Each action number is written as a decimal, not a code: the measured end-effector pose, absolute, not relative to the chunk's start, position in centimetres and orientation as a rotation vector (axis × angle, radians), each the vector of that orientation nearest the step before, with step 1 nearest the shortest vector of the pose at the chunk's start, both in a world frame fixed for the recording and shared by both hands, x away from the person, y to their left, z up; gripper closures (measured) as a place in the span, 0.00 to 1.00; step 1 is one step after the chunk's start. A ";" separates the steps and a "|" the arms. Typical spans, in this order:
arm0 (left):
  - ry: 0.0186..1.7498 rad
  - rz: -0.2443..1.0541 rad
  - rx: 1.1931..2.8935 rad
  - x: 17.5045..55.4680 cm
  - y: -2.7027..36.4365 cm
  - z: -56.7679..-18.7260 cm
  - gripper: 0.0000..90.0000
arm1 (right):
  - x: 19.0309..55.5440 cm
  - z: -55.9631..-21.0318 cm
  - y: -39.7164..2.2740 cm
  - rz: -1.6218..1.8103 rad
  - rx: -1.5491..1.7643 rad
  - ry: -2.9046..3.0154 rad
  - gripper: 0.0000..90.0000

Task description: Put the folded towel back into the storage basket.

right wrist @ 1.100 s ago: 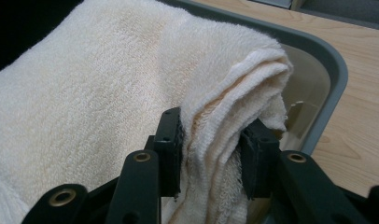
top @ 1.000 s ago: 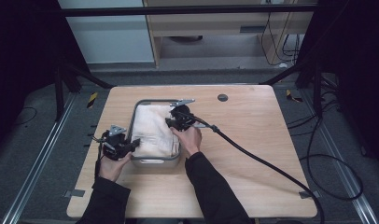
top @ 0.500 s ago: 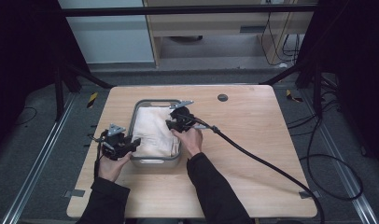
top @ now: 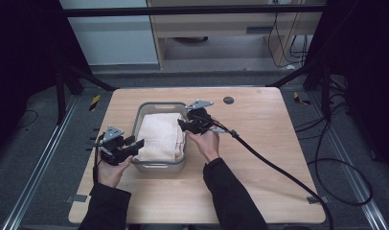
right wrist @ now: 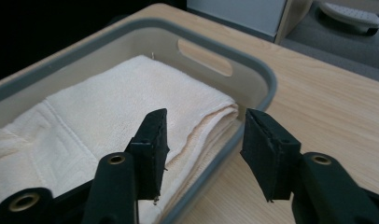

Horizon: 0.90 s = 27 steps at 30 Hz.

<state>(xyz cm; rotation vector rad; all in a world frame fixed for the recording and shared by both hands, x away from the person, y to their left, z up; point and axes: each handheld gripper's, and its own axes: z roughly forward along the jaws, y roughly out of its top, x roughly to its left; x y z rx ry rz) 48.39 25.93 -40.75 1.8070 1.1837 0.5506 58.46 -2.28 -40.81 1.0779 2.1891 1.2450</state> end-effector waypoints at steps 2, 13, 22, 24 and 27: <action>1.171 0.555 1.794 48.1 26.0 -40.5 0.58 | 57.9 -40.3 -3.4 1.256 1.073 2.181 0.52; 1.107 0.571 1.778 47.0 25.6 -40.5 0.46 | 54.5 -38.3 -9.9 1.322 1.094 2.098 0.34; 1.101 0.602 1.759 46.0 26.1 -40.9 0.40 | 51.2 -38.9 -15.5 1.351 1.130 2.037 0.23; 1.099 0.613 1.755 45.7 26.4 -40.9 0.39 | 50.6 -39.2 -16.6 1.353 1.142 2.029 0.21; 1.101 0.628 1.749 45.1 27.0 -41.1 0.38 | 49.5 -39.9 -18.4 1.350 1.157 2.010 0.19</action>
